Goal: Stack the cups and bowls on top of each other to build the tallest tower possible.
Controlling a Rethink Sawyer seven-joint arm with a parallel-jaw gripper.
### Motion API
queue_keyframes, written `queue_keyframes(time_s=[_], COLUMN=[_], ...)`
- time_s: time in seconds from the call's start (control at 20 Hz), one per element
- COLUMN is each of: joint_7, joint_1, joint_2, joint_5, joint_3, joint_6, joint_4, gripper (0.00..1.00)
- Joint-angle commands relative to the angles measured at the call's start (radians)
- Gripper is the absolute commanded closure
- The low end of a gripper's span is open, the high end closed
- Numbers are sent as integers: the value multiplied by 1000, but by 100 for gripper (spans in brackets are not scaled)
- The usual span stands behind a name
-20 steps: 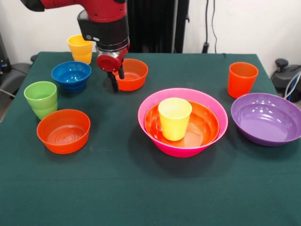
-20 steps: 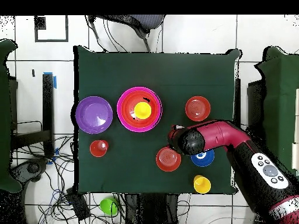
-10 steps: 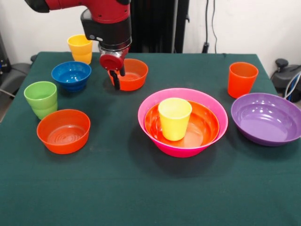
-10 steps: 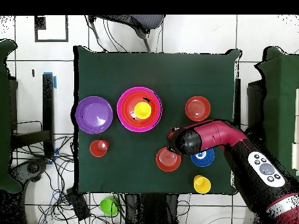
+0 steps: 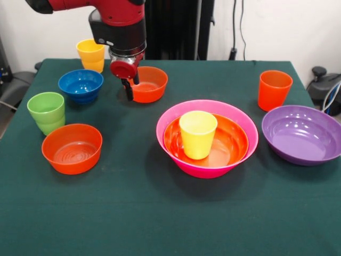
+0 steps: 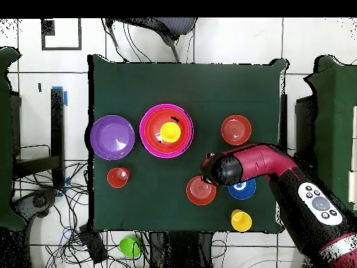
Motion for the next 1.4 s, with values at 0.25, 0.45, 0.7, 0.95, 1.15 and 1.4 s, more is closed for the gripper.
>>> queue_keyframes(time_s=[0.25, 0.45, 0.7, 0.95, 1.15, 1.4], joint_7=[-237, -303, -391, -443, -480, -548], joint_1=[2, -21, -56, -86, -100, -113], joint_2=[10, -2, -3, -7, 2, 10], joint_5=[-30, -23, -32, -21, -28, -32], joint_3=[6, 25, 49, 82, 94, 104], joint_6=[103, 130, 165, 206, 226, 239], joint_4=[-26, -31, -62, -76, -95, -117], gripper=[0, 0, 0, 0, 0, 0])
